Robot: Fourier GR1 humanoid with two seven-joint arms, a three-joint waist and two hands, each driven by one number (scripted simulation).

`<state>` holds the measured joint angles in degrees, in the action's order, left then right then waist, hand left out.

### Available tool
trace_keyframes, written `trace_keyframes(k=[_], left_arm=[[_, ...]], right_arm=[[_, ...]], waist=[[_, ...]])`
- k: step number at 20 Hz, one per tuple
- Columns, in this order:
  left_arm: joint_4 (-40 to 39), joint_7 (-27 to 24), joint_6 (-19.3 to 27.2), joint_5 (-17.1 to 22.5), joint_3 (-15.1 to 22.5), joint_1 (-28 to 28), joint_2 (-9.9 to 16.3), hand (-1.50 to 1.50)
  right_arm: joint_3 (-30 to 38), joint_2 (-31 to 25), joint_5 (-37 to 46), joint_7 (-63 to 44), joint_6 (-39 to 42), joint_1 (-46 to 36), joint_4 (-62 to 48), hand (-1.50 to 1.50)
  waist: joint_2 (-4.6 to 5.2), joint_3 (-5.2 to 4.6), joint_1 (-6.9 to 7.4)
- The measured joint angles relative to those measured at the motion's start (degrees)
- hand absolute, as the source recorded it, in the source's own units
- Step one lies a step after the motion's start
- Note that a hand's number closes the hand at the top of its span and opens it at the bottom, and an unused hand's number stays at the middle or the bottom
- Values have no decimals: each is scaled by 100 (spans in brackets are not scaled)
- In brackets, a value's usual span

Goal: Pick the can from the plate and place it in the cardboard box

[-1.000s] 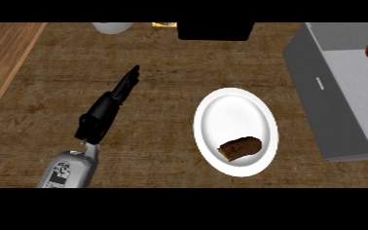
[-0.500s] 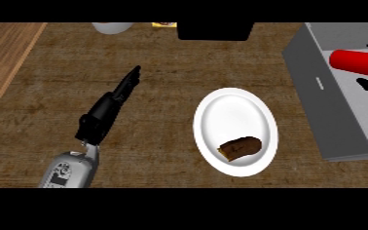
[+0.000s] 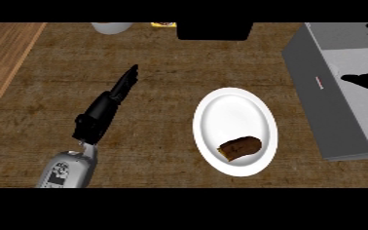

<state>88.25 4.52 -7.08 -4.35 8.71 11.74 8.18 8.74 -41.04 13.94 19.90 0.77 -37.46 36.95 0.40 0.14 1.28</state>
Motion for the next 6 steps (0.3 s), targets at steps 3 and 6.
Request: trace_keyframes(k=[3, 6], left_arm=[[-24, -33, 1, 0, -31, -43, 6, 0], [46, 53, 41, -37, -4, -8, -38, 0]], right_arm=[[572, -55, -571, 320, 191, -35, -199, -150], [1095, -186, -1110, 500, 583, -117, -522, -150]], waist=[[-6, 0, -46], [-5, 2, -50]])
